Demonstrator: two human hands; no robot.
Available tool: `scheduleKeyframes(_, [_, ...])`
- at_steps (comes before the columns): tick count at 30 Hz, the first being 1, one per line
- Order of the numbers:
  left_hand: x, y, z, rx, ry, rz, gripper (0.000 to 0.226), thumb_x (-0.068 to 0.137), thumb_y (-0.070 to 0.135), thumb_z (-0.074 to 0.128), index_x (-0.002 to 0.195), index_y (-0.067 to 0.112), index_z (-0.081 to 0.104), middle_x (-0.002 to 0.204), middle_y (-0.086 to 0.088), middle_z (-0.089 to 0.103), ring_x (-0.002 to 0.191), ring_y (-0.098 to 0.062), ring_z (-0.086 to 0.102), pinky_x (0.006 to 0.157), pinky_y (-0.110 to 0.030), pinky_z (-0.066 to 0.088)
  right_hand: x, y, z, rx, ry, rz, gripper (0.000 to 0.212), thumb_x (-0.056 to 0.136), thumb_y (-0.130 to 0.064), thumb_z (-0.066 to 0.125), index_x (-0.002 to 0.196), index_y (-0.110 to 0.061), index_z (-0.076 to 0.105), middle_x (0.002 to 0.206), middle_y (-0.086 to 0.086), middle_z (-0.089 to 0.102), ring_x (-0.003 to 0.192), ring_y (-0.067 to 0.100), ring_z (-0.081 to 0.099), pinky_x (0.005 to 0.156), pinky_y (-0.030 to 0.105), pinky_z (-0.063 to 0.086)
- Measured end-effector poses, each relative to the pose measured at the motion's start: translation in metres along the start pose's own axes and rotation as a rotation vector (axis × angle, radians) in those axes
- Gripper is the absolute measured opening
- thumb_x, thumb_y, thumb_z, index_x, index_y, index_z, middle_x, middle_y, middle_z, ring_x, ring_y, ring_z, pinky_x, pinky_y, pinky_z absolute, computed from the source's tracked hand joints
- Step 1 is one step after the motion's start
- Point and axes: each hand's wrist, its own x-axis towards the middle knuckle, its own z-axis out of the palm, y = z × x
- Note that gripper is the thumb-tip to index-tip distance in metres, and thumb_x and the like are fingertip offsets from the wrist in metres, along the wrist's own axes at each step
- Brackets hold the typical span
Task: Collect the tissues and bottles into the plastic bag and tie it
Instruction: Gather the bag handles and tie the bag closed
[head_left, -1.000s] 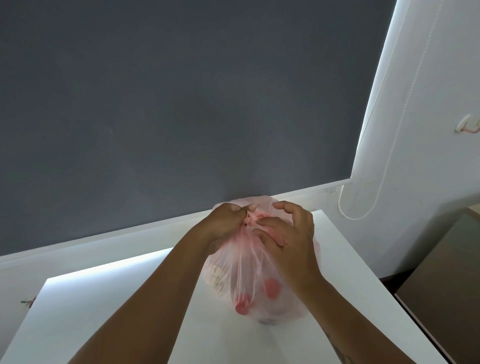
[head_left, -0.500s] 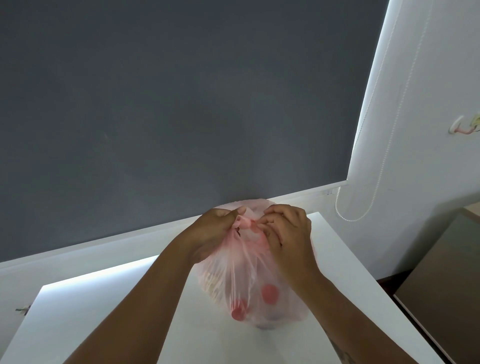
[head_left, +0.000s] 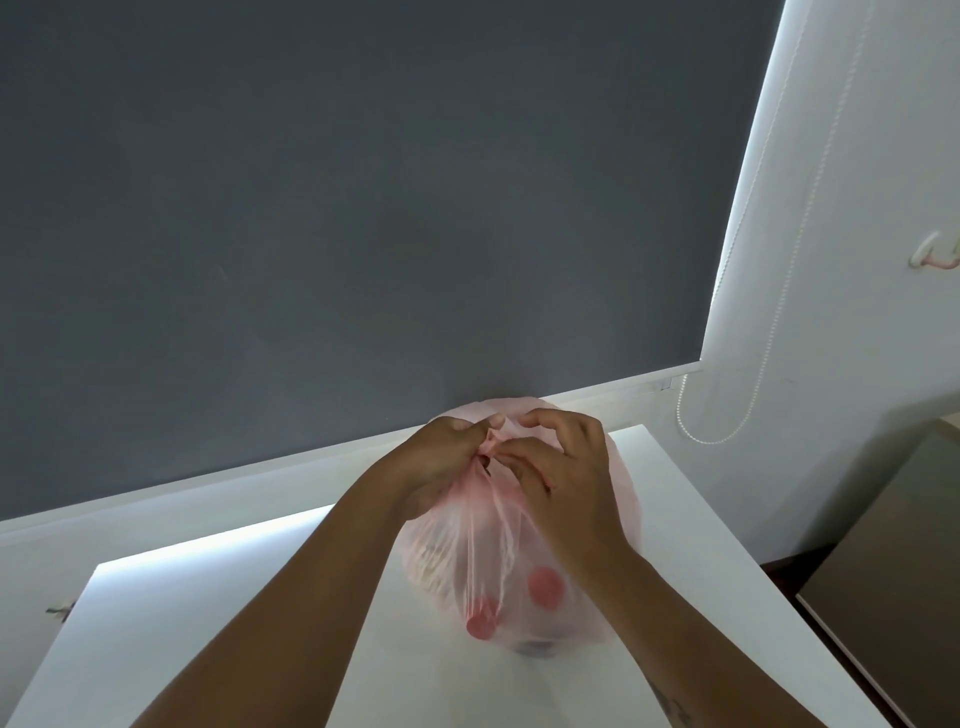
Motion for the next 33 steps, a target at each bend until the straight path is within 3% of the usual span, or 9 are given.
scheduleKeyframes(3, [-0.002,-0.003,-0.003,-0.041,0.043,0.085,0.037,0.095,0.039,0.062,0.071,0.015,0.076,0.078,-0.006,0.070,0.074,-0.020,0.063,0.083,-0.036,0.052,0.001,0.000,0.000,0.050,0.026,0.080,0.026,0.094,-0.027,0.052,0.085,-0.022,0.075,0.107,-0.003,0.065,0.106,0.013,0.046,0.094,0.032,0.041])
scheduleKeyframes(6, [-0.008,-0.006,-0.013,-0.151,0.009,0.131,0.031,0.093,0.029,0.065,0.096,0.001,0.075,0.085,-0.014,0.071,0.075,-0.023,0.067,0.073,-0.031,0.055,0.004,-0.001,-0.003,0.114,0.055,0.151,0.019,0.090,-0.021,0.056,0.084,-0.019,0.073,0.098,-0.005,0.065,0.099,0.005,0.043,0.090,0.032,0.040])
scheduleKeyframes(9, [-0.013,-0.008,-0.023,-0.199,-0.068,0.120,0.036,0.091,0.026,0.065,0.112,-0.003,0.070,0.093,-0.017,0.072,0.084,-0.024,0.068,0.077,-0.032,0.055,0.007,-0.003,-0.004,0.165,0.040,0.215,0.019,0.090,-0.023,0.053,0.084,-0.019,0.071,0.095,-0.007,0.065,0.097,0.004,0.045,0.091,0.034,0.042])
scheduleKeyframes(12, [-0.016,-0.008,-0.028,-0.217,-0.069,0.122,0.034,0.089,0.021,0.065,0.115,0.000,0.070,0.103,-0.018,0.073,0.094,-0.024,0.070,0.082,-0.031,0.056,0.007,-0.002,-0.006,0.178,0.033,0.251,0.021,0.091,-0.027,0.050,0.083,-0.020,0.068,0.096,-0.007,0.065,0.097,0.007,0.046,0.091,0.031,0.043])
scheduleKeyframes(15, [-0.015,-0.008,-0.027,-0.202,0.058,0.127,0.027,0.088,0.019,0.069,0.107,0.000,0.073,0.104,-0.019,0.074,0.091,-0.025,0.071,0.082,-0.033,0.058,0.008,-0.001,-0.008,0.169,0.023,0.236,0.023,0.091,-0.031,0.047,0.082,-0.020,0.066,0.092,-0.007,0.066,0.092,0.005,0.047,0.089,0.028,0.042])
scheduleKeyframes(19, [-0.013,-0.009,-0.025,-0.247,0.204,0.119,0.018,0.087,0.019,0.073,0.090,0.001,0.075,0.086,-0.014,0.074,0.075,-0.022,0.068,0.071,-0.030,0.057,0.007,0.001,-0.010,0.131,0.015,0.226,0.017,0.090,-0.020,0.052,0.080,-0.018,0.066,0.086,-0.005,0.068,0.085,0.001,0.045,0.087,0.021,0.039])
scheduleKeyframes(24, [-0.007,-0.011,-0.031,-0.081,0.453,0.186,0.025,0.084,0.026,0.077,0.064,0.013,0.069,0.061,0.002,0.059,0.058,-0.011,0.052,0.062,-0.021,0.048,0.006,0.011,-0.021,0.059,-0.030,0.275,0.016,0.087,-0.013,0.052,0.079,-0.022,0.063,0.084,-0.011,0.064,0.085,0.008,0.049,0.083,0.024,0.040])
scheduleKeyframes(30, [-0.005,-0.016,-0.038,-0.031,0.662,0.271,0.019,0.086,0.026,0.074,0.073,0.013,0.073,0.065,0.006,0.069,0.066,-0.010,0.060,0.071,-0.026,0.049,0.008,0.021,-0.036,-0.021,0.007,0.303,0.020,0.089,-0.010,0.051,0.077,-0.025,0.055,0.082,-0.011,0.061,0.082,0.018,0.052,0.077,0.034,0.041])
scheduleKeyframes(33, [-0.007,-0.023,-0.047,-0.025,0.818,0.286,0.021,0.088,0.032,0.071,0.075,0.016,0.071,0.074,0.004,0.070,0.070,-0.012,0.059,0.065,-0.024,0.044,0.010,0.031,-0.044,-0.045,0.082,0.340,0.028,0.090,-0.002,0.057,0.077,-0.027,0.051,0.082,-0.012,0.058,0.079,0.021,0.053,0.077,0.041,0.045])
